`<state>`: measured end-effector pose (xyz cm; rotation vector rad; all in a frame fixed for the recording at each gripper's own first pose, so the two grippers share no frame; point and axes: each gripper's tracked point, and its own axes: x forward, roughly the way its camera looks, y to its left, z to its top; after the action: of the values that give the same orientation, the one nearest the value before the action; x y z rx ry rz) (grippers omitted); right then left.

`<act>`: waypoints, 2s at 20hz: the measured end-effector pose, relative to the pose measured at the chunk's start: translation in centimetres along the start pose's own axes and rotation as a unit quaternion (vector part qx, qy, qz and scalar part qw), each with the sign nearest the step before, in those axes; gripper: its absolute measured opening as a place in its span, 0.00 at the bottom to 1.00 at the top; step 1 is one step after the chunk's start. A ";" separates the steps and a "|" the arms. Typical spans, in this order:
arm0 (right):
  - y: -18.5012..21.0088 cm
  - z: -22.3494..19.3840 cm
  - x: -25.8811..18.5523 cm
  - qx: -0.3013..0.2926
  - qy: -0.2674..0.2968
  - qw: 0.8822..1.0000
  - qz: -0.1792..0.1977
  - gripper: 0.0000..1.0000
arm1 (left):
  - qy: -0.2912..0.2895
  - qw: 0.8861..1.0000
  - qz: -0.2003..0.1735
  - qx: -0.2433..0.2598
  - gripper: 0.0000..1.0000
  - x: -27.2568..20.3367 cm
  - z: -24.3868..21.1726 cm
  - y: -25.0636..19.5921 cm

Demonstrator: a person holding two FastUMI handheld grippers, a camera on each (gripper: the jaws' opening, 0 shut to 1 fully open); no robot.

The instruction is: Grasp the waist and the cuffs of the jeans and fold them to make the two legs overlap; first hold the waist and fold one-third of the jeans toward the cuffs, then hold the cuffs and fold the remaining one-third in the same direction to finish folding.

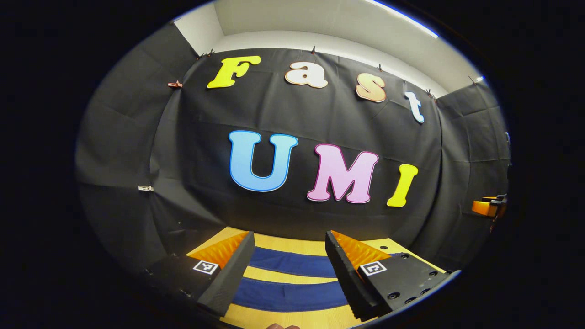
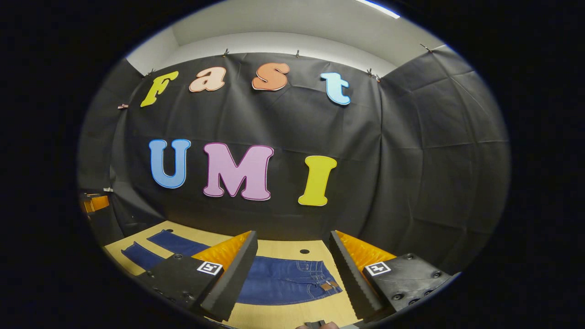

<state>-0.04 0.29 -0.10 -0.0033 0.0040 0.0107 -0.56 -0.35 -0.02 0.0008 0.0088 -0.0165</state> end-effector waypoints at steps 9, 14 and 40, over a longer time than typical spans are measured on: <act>0.4 0.1 -0.3 0.007 -0.007 1.000 0.000 0.97 | -0.001 1.000 -0.008 0.016 0.97 -1.3 0.2 1.5; 2.0 0.5 -0.4 0.048 -0.010 0.998 0.039 0.96 | 0.012 1.000 -0.013 -0.020 0.96 -2.1 -0.3 3.9; 1.4 -24.7 8.0 -0.161 0.348 0.870 0.310 0.97 | 0.317 0.852 -0.289 0.299 0.98 2.8 -20.1 12.2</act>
<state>7.81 1.65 -24.85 -0.3431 0.7322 0.6573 2.29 11.82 -20.13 0.6340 0.6720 -0.6258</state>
